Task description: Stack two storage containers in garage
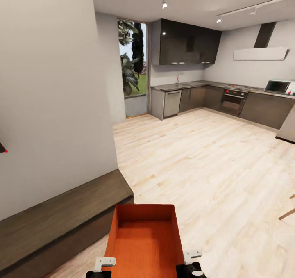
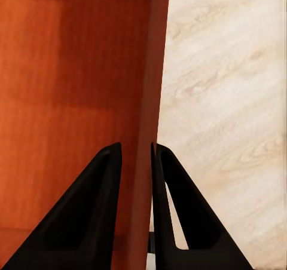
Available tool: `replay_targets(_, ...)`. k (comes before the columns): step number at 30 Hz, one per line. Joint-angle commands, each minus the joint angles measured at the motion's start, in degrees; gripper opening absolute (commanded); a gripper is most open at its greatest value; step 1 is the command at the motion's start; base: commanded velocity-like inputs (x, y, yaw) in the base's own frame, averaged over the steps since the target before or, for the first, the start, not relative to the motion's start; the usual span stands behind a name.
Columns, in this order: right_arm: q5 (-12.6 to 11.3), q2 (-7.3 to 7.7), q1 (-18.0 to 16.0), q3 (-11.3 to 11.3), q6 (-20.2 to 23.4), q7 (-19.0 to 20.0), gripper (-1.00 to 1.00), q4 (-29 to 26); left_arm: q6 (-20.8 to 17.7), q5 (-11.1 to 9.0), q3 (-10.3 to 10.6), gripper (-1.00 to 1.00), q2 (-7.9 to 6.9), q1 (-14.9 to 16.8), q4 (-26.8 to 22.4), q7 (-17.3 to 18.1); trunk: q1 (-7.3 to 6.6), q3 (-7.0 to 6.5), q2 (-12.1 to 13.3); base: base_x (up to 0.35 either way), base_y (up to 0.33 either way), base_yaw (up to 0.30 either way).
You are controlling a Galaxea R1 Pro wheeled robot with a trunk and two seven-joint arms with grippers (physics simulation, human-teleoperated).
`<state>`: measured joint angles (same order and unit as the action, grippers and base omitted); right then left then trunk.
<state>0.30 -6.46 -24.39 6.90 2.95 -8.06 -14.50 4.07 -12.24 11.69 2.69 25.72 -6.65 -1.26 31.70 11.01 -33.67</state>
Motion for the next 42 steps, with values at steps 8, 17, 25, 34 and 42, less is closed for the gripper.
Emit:
replay_targets(8,-0.2,-0.04,0.0,1.1,0.0,0.1,-1.0,-0.3,0.1,-0.9,1.5,-1.0,0.05,0.0,0.2,0.3,0.02,0.09,-0.1,0.0,0.0,-0.286)
replay_targets(17,-0.2,-0.04,0.0,1.1,0.0,0.1,-1.0,-0.3,0.2,-0.9,1.5,-1.0,0.03,0.0,0.2,0.3,0.02,0.09,-0.1,0.0,0.0,-0.286)
replay_targets(25,-0.2,-0.04,0.0,1.1,0.0,0.1,-1.0,-0.3,0.2,-0.9,1.6,-1.0,0.06,0.0,0.2,0.2,0.02,0.09,-0.1,0.0,0.0,-0.286)
replay_targets(34,-0.2,-0.04,0.0,1.1,0.0,0.1,-1.0,-0.3,0.2,-0.9,1.6,-1.0,0.05,0.0,0.2,0.2,0.02,0.09,-0.1,0.0,0.0,-0.286)
replay_targets(42,-0.2,-0.04,0.0,1.1,0.0,0.1,-1.0,-0.3,0.2,-0.9,1.6,-1.0,0.08,0.0,0.2,0.2,0.02,0.09,-0.1,0.0,0.0,-0.286)
